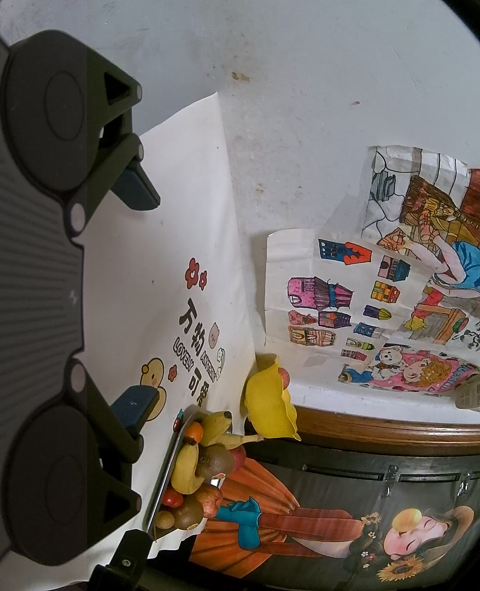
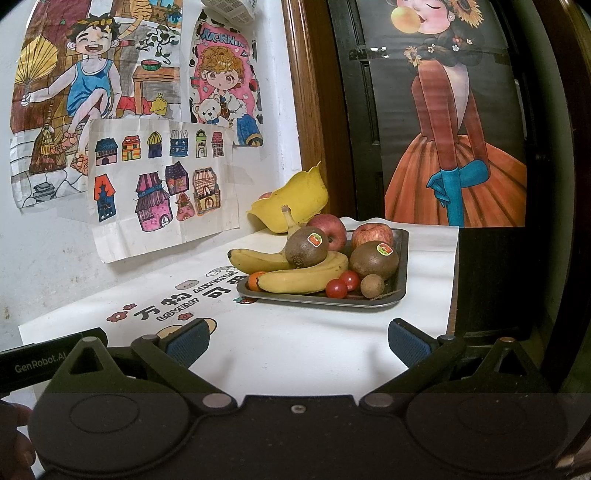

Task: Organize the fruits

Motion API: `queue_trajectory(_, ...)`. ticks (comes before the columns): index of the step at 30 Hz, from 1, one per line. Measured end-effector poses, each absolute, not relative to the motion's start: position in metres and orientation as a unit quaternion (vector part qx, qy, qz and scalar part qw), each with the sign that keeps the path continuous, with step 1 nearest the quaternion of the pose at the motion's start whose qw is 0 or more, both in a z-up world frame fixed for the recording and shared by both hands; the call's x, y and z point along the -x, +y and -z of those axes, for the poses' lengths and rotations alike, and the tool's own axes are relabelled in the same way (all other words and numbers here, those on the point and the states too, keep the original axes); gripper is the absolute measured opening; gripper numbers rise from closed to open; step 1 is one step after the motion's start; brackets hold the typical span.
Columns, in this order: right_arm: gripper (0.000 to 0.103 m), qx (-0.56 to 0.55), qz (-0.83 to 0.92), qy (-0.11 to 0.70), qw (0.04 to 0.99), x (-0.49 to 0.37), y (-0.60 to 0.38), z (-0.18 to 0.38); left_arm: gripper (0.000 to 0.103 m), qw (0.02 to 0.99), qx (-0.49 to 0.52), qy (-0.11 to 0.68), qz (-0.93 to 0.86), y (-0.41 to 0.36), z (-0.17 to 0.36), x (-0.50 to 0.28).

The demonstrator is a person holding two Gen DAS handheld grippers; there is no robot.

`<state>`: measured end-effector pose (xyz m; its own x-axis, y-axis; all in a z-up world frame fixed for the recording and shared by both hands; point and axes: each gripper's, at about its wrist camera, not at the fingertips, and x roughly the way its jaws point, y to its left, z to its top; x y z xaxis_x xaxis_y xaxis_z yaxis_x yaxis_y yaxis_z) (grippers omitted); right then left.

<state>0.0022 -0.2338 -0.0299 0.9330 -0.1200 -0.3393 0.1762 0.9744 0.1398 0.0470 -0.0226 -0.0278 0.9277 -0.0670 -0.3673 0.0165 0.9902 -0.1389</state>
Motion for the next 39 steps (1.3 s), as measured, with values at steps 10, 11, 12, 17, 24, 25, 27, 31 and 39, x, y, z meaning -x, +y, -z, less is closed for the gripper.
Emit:
queue_trajectory(10,0.102,-0.084,0.076,0.167,0.979,-0.0025,-0.2337,0.0300,0.103,0.979,0.067,0.190,0.022,-0.0223,0.0276,-0.0473)
queue_trajectory(11,0.102,-0.084,0.076,0.167,0.979,-0.0024,-0.2336,0.0301,0.103,0.979,0.067,0.190,0.022,-0.0222,0.0276,-0.0473)
queue_trajectory(12,0.102,-0.084,0.076,0.167,0.980,-0.0024,-0.2336,0.0301,0.103,0.979,0.067,0.190,0.022,-0.0226,0.0278,-0.0468)
queue_trajectory(17,0.102,-0.084,0.076,0.166,0.980,-0.0024,-0.2335,0.0301,0.103,0.979,0.067,0.190,0.022,-0.0221,0.0278,-0.0471)
queue_trajectory(24,0.102,-0.084,0.076,0.166,0.980,-0.0022,-0.2337,0.0301,0.103,0.979,0.067,0.190,0.022,-0.0222,0.0280,-0.0470)
queue_trajectory(25,0.102,-0.084,0.075,0.166,0.980,-0.0021,-0.2337,0.0301,0.103,0.979,0.067,0.190,0.022,-0.0216,0.0277,-0.0477)
queue_trajectory(27,0.102,-0.084,0.075,0.166,0.980,-0.0021,-0.2337,0.0301,0.103,0.979,0.068,0.190,0.024,-0.0217,0.0276,-0.0475)
queue_trajectory(31,0.102,-0.084,0.076,0.166,0.980,-0.0021,-0.2337,0.0300,0.103,0.979,0.065,0.191,0.030,-0.0245,0.0277,-0.0445)
queue_trajectory(39,0.102,-0.084,0.075,0.166,0.980,-0.0020,-0.2336,0.0301,0.103,0.978,0.069,0.193,0.030,-0.0233,0.0263,-0.0455)
